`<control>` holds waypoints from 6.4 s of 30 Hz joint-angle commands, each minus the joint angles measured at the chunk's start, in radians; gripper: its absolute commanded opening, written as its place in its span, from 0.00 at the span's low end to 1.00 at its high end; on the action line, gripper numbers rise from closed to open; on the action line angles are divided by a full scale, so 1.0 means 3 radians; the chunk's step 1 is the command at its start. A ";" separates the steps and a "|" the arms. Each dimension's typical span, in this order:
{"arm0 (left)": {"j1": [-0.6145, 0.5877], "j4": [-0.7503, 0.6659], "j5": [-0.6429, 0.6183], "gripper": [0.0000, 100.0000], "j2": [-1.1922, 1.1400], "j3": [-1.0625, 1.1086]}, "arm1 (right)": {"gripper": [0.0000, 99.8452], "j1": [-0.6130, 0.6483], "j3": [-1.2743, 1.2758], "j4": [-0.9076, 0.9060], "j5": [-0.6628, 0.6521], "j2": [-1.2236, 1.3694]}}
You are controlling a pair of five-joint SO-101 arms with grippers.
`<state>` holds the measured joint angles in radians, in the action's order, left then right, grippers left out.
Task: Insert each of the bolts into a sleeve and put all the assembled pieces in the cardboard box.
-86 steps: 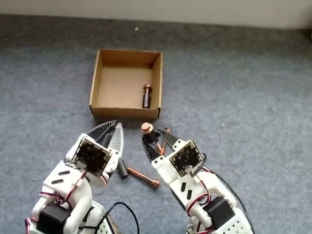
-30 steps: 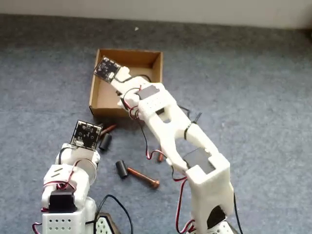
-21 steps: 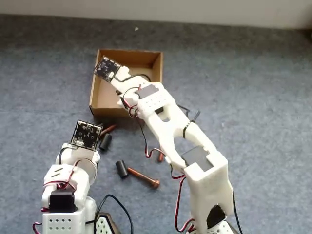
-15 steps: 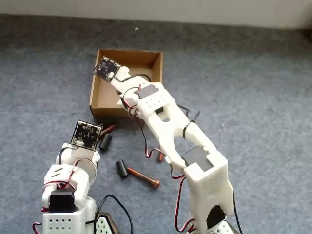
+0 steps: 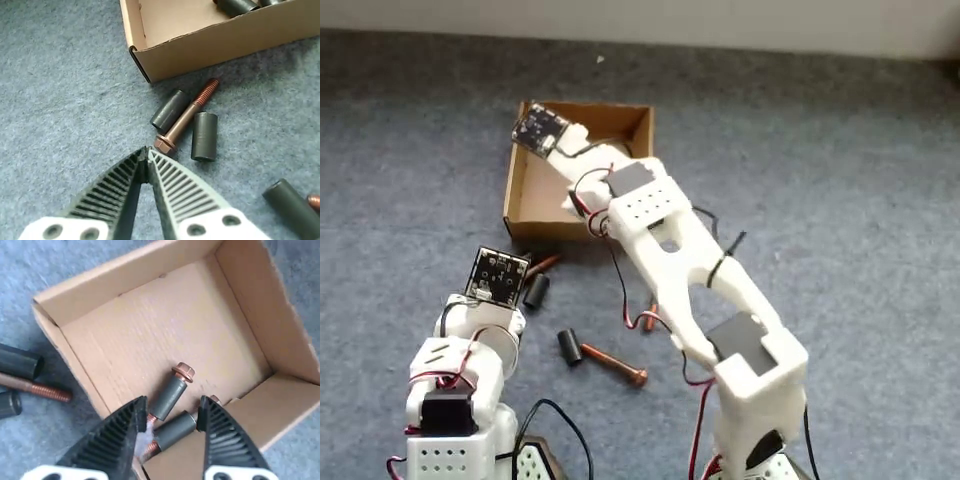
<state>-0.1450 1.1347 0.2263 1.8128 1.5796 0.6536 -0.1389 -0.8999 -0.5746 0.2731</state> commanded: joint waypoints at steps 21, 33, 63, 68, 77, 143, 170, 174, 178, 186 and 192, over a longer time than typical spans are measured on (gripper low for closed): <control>-0.0519 0.0000 0.0031 0.01 0.0013 -0.0151 | 0.15 -0.0432 -0.0151 -0.2171 0.1453 -0.1593; -0.0785 -0.0066 -0.0010 0.01 0.0013 -0.0192 | 0.15 -0.0130 0.0754 -0.2186 0.1795 -0.1634; -0.1184 -0.0077 -0.0210 0.01 0.0013 -0.0258 | 0.13 0.1102 0.2775 -0.0197 0.2353 -0.2683; -0.1184 -0.0077 -0.0210 0.01 0.0013 -0.0258 | 0.13 0.1230 0.2928 0.0049 0.2363 -0.2391; -0.1184 -0.0148 -0.0210 0.01 0.0013 -0.0228 | 0.13 0.1419 0.2775 0.0284 0.2593 -0.1701; -0.0985 -0.0143 -0.0205 0.01 0.0013 -0.0187 | 0.01 -0.0974 0.4202 0.0059 0.2005 -0.5465; 0.0238 -0.0281 0.0082 0.01 -0.0013 -0.0816 | 0.01 -0.1956 0.5710 0.0678 0.2010 -0.6999; 0.0632 -0.0051 0.0276 0.01 -0.0018 -0.1051 | 0.01 -0.1956 0.5715 0.0678 0.2010 -0.6999; 0.0908 0.0102 0.0281 0.01 -0.0043 -0.1225 | 0.01 -0.1956 0.5721 0.0678 0.2010 -0.6999; 0.1271 0.0235 0.0281 0.01 -0.1281 -0.1854 | 0.01 -0.1951 0.5726 0.0678 0.2010 -0.6999; 0.1547 0.0235 0.0281 0.01 -0.2243 -0.2314 | 0.01 -0.1956 0.5726 0.0678 0.2010 -0.6999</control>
<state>0.2693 1.2037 0.2969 1.3080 0.9935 0.0767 1.5842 -0.7234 0.0330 -1.8121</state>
